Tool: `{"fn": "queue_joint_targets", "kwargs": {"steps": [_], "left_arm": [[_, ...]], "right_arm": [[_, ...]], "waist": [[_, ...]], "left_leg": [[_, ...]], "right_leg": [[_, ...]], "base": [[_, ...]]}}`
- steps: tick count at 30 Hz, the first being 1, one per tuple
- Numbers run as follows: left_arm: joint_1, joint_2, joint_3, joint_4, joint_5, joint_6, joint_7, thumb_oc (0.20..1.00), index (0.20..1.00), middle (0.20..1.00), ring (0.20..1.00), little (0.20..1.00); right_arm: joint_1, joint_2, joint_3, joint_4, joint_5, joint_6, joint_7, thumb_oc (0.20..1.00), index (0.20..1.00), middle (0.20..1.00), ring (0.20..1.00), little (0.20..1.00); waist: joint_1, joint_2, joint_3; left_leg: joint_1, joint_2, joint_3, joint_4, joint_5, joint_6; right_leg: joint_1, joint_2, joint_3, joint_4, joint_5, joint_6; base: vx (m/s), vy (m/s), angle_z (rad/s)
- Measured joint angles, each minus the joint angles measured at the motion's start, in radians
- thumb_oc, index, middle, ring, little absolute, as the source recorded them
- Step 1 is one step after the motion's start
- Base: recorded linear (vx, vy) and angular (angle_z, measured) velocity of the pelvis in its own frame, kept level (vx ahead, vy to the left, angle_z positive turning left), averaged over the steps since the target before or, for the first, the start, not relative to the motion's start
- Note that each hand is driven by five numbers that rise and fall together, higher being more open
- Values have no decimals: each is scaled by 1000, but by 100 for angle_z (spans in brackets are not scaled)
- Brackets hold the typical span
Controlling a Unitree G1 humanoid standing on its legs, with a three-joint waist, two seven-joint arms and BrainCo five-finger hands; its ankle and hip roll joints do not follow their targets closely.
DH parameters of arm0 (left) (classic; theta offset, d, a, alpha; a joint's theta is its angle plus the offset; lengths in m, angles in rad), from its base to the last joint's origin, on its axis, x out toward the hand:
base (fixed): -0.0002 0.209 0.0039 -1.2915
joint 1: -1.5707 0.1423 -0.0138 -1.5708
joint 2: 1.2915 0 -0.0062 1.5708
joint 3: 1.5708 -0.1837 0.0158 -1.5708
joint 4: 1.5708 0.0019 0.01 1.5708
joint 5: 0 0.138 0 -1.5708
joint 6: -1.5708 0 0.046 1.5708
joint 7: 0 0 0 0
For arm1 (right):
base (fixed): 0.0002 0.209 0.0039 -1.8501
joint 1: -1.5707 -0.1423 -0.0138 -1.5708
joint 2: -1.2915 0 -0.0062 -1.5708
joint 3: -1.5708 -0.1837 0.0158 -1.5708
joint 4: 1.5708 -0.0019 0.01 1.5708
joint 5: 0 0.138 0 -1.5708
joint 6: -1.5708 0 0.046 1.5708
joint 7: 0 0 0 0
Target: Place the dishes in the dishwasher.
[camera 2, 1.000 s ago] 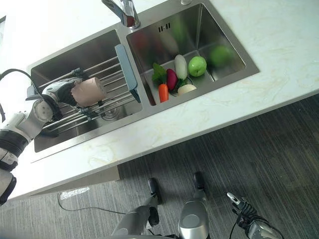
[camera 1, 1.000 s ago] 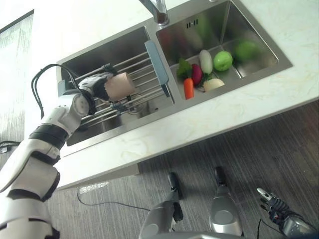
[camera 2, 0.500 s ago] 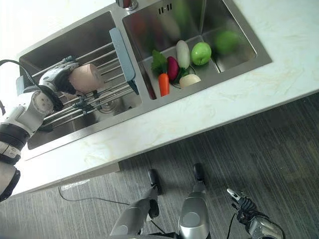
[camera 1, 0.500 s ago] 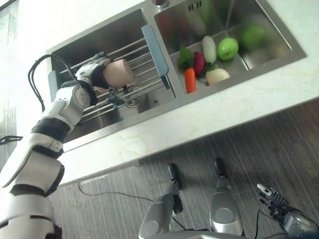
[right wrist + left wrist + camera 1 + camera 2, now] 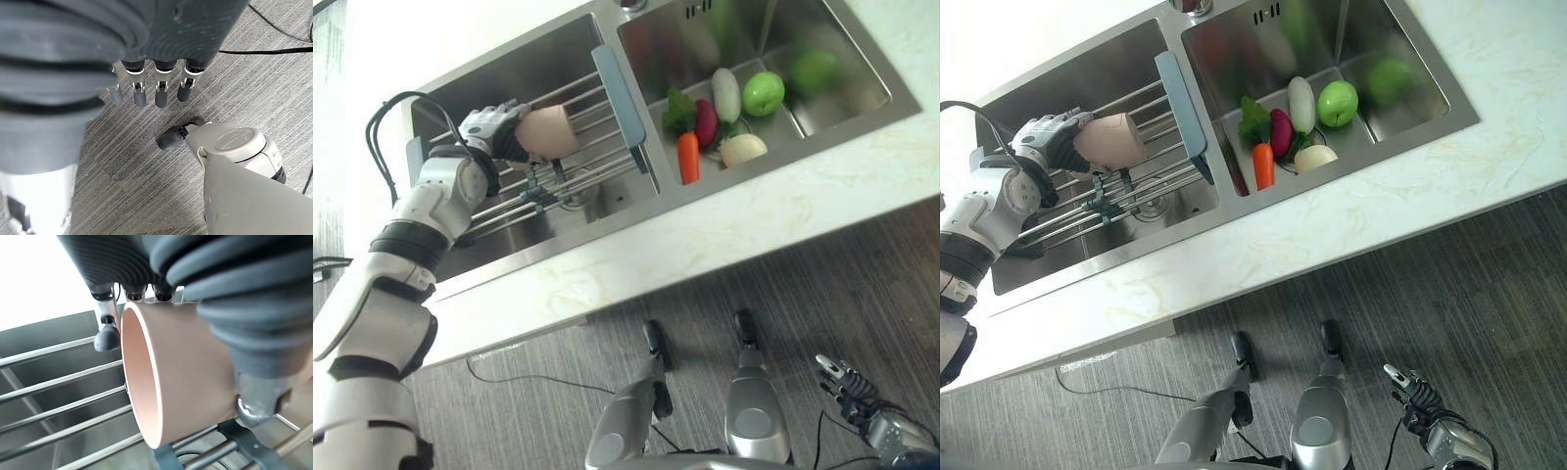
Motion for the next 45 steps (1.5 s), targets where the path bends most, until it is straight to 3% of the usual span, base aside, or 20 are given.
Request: {"fn": "queue_joint_targets", "kwargs": {"steps": [6, 7, 9, 11, 13, 14, 18, 22, 24, 27, 32, 34, 36, 37, 38, 39, 40, 41, 43, 45], "left_arm": [[61, 0, -9, 3, 34, -22, 50, 200, 200, 200, 200, 200], [97, 1, -10, -7, 21, -85, 75, 200, 200, 200, 200, 200], [135, 5, -11, -81, -26, -108, 98, 200, 200, 200, 200, 200], [192, 22, 3, -286, -93, -124, 153, 200, 200, 200, 200, 200], [355, 27, 103, -460, -88, -162, 233, 200, 200, 200, 200, 200], [395, 35, 107, -463, -77, -165, 259, 200, 200, 200, 200, 200], [558, 162, 242, -627, 35, -151, 377, 200, 200, 200, 200, 200], [670, 211, 425, -680, 70, -115, 466, 200, 200, 200, 200, 200], [717, 210, 457, -694, 69, -113, 497, 200, 200, 200, 200, 200], [917, 158, 596, -743, 69, -114, 557, 200, 200, 200, 200, 200], [1136, -87, 804, -832, 71, -90, 614, 200, 200, 200, 200, 200], [1157, -83, 808, -839, 79, -86, 613, 200, 200, 200, 200, 200], [1173, -99, 789, -867, 69, -105, 608, 200, 200, 200, 200, 200], [1133, -99, 771, -867, 62, -119, 605, 200, 200, 200, 200, 200], [1047, -121, 767, -862, 59, -149, 602, 200, 200, 200, 200, 200], [1022, -141, 774, -862, 53, -165, 605, 200, 200, 200, 200, 200], [1034, -164, 784, -862, 38, -170, 609, 200, 200, 200, 200, 200], [1046, -207, 784, -870, 37, -179, 613, 200, 200, 200, 200, 200], [1064, -203, 780, -903, 39, -222, 613, 200, 200, 200, 200, 200], [1038, -209, 765, -883, 40, -248, 613, 200, 200, 200, 200, 200]], "right_arm": [[0, 2, 0, 2, -1, -17, -2, 1000, 1000, 1000, 1000, 1000], [0, 8, -1, 17, -2, -21, -3, 1000, 1000, 1000, 1000, 1000], [-3, 25, -2, 26, -2, -24, -11, 1000, 1000, 1000, 1000, 1000], [10, 81, -1, 64, -3, -30, -25, 1000, 1000, 1000, 1000, 1000], [70, 155, -6, 101, -22, -38, -34, 1000, 1000, 1000, 1000, 1000], [103, 164, -3, 104, -22, -38, -36, 1000, 1000, 1000, 1000, 1000], [217, 180, -12, 123, -23, -37, -60, 1000, 1000, 1000, 1000, 1000], [226, 219, -46, 119, -42, -33, -78, 1000, 1000, 1000, 1000, 1000], [239, 235, -45, 117, -44, -25, -82, 1000, 1000, 1000, 1000, 1000], [269, 259, -44, 84, -66, 0, -100, 1000, 1000, 1000, 1000, 1000], [273, 254, -38, 49, -141, 40, -101, 1000, 1000, 1000, 1000, 1000], [268, 233, -28, 37, -158, 58, -99, 1000, 1000, 1000, 1000, 1000], [267, 206, -9, 11, -157, 68, -109, 1000, 1000, 1000, 1000, 1000], [274, 203, -4, -5, -150, 69, -124, 1000, 1000, 1000, 1000, 1000], [276, 214, -6, -31, -114, 69, -145, 1000, 1000, 1000, 1000, 1000], [266, 225, -41, -38, -86, 68, -166, 1000, 1000, 1000, 1000, 1000], [255, 230, -68, -71, -54, 70, -196, 1000, 1000, 1000, 1000, 1000], [259, 232, -89, -146, -32, 69, -218, 1000, 1000, 1000, 1000, 1000], [230, 227, -115, -213, -18, 61, -234, 1000, 1000, 1000, 1000, 1000], [254, 243, -118, -175, -18, 50, -245, 1000, 1000, 1000, 1000, 1000]], "waist": [[0, -3, -2], [3, -11, -15], [9, -37, -42], [22, -77, -83], [39, -102, -166], [64, -94, -219], [126, -110, -332], [152, -153, -367], [166, -167, -377], [196, -171, -379], [275, -156, -373], [341, -144, -372], [365, -111, -350], [370, -99, -322], [361, -148, -264], [346, -187, -224], [348, -224, -208], [330, -231, -208], [312, -181, -207], [245, -164, -200]], "left_leg": [[45, 3, -1, -1, -4, 2], [63, 4, -2, -1, -10, 4], [66, 6, -3, -1, -10, 3], [98, 7, -5, -1, -14, 3], [158, 8, -5, -1, -41, 1], [163, 8, -8, -1, -50, 2], [232, 13, -30, -1, -73, -7], [254, 30, -48, -1, -76, -10], [252, 38, -63, -1, -72, -14], [270, 48, -77, -1, -71, -17], [268, 79, -149, 0, -50, -47], [254, 100, -182, -1, -39, -63], [183, 126, -246, -2, -32, -74], [125, 149, -236, -2, -65, -62], [78, 144, -52, 14, -134, -52], [34, 121, 145, 153, -99, -58], [42, 110, 255, 324, -117, -49], [97, 112, 309, 467, -164, -53], [263, 134, 277, 472, -261, -79], [330, 139, 286, 472, -257, -98]], "right_leg": [[48, 2, -4, 0, -2, 0], [66, 3, -6, 0, -4, -1], [72, 3, -13, 0, -4, -2], [110, 3, -26, 0, -14, -4], [172, 4, -32, -5, -41, -4], [177, 2, -33, -6, -48, -2], [260, 7, -82, -7, -88, -7], [297, 26, -94, -7, -95, -17], [303, 35, -109, -4, -99, -23], [328, 50, -114, -6, -105, -32], [362, 93, -174, -6, -120, -60], [367, 131, -197, 4, -121, -79], [360, 175, -294, 8, -122, -102], [352, 192, -348, 23, -139, -125], [333, 144, -488, 37, -175, -162], [324, 90, -572, 54, -186, -174], [328, 55, -625, 48, -180, -187], [344, 39, -677, 46, -175, -185], [310, 59, -687, 74, -177, -175], [311, 13, -757, 135, -162, -154]], "base": [[-2, -57, 1], [1, -94, 2], [24, -117, 10], [94, -132, 11], [146, -130, 0], [187, -172, 7], [120, -172, 21], [87, -211, 6], [57, -209, 17], [30, -207, 12], [-10, -258, 33], [-196, -253, 60], [-393, -228, 160], [-399, -173, 294], [-389, -109, 334], [-338, -12, 290], [-265, 13, 214], [-197, 63, 143], [-174, 157, 106], [-202, 348, 113]]}}
